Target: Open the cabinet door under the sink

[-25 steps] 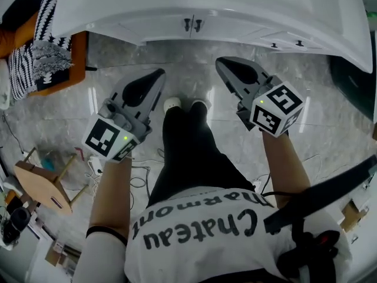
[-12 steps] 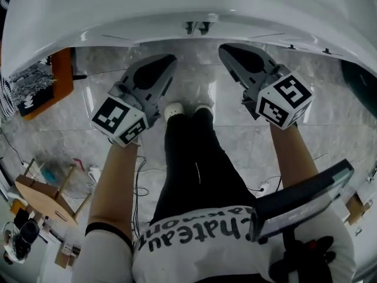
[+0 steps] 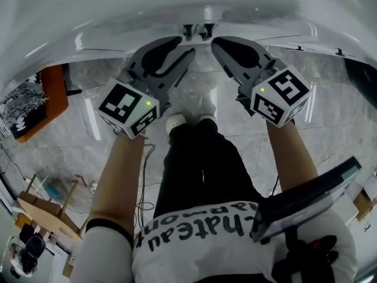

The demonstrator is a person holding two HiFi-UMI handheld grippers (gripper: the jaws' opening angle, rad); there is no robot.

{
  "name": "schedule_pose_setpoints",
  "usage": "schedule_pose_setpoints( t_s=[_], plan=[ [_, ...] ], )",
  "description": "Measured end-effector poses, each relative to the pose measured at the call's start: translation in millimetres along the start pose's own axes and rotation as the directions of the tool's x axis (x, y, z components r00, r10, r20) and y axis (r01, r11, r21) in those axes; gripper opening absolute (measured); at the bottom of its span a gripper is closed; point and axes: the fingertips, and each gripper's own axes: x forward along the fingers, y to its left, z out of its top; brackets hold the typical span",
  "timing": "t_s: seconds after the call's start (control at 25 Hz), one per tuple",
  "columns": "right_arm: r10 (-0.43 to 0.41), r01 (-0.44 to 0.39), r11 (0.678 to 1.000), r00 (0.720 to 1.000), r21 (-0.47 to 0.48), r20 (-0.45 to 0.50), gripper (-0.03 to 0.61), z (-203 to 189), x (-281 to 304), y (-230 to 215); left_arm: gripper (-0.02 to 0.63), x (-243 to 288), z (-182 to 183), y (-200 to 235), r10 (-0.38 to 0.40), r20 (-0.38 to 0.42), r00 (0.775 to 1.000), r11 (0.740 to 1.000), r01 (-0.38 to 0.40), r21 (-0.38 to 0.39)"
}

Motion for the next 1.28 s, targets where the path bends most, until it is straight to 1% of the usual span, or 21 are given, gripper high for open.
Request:
schedule_pose_setpoints(
  t_s=[0.08, 0.16, 0.2, 0.24, 0.4, 0.48, 0.68, 0.76, 0.88, 0.96, 1.0, 1.04, 1.08, 1.28],
  plan=[
    [-0.005, 0.005, 1.000, 1.000, -0.003, 0.016, 0.012, 1, 1, -3, 0.123, 5, -1, 0, -0.010, -0.009, 1.000, 1.000, 0.010, 0.029],
    [-0.001, 0.001, 1.000, 1.000, -0.008, 0.018, 0.037, 0, 4, -4, 0.127, 7, -2, 0, -0.019, -0.010, 1.000, 0.999, 0.019, 0.049],
    [0.003, -0.003, 1.000, 1.000, -0.012, 0.016, 0.088, -1, 6, -3, 0.129, 8, -2, 0, -0.025, -0.008, 1.000, 0.998, 0.026, 0.055],
    [0.008, -0.007, 1.000, 1.000, -0.017, 0.014, 0.120, -2, 8, -3, 0.129, 10, -3, 0, -0.031, -0.006, 0.999, 0.998, 0.032, 0.061],
    [0.018, -0.018, 1.000, 0.999, -0.020, 0.031, 0.091, 0, 11, -3, 0.129, 15, 1, -1, -0.043, 0.003, 0.999, 0.996, 0.043, 0.077],
    [0.024, -0.023, 0.999, 0.999, -0.030, 0.035, 0.087, 2, 14, -3, 0.129, 18, 4, 0, -0.051, 0.004, 0.999, 0.995, 0.051, 0.089],
    [0.051, -0.048, 0.996, 0.998, -0.075, 0.040, 0.067, 3, 17, -2, 0.125, 23, 5, 0, -0.102, 0.002, 0.995, 0.989, 0.101, 0.104],
    [0.069, -0.065, 0.992, 0.997, -0.107, 0.041, 0.064, 4, 17, 0, 0.123, 23, 6, -1, -0.117, 0.004, 0.993, 0.987, 0.116, 0.108],
    [0.080, -0.073, 0.982, 0.996, -0.173, 0.037, 0.054, 4, 17, 2, 0.115, 23, 6, -2, -0.137, -0.003, 0.991, 0.982, 0.136, 0.135],
    [0.086, -0.078, 0.979, 0.996, -0.189, 0.035, 0.051, 4, 17, 2, 0.114, 23, 6, -2, -0.136, -0.006, 0.991, 0.979, 0.136, 0.149],
    [0.088, -0.080, 0.978, 0.995, -0.194, 0.035, 0.051, 4, 17, 3, 0.099, 23, 6, 0, -0.128, -0.004, 0.992, 0.980, 0.127, 0.151],
    [0.090, -0.081, 0.977, 0.995, -0.199, 0.035, 0.049, 4, 17, 3, 0.055, 23, 6, 2, -0.117, 0.001, 0.993, 0.982, 0.116, 0.151],
    [0.092, -0.083, 0.975, 0.995, -0.205, 0.035, 0.048, 4, 17, 3, 0.031, 22, 6, 4, -0.108, 0.005, 0.994, 0.983, 0.106, 0.151],
    [0.114, -0.106, 0.973, 0.993, -0.207, 0.027, 0.046, 2, 15, 8, 0.031, 19, 6, 4, -0.096, -0.005, 0.995, 0.979, 0.096, 0.178]
  ],
)
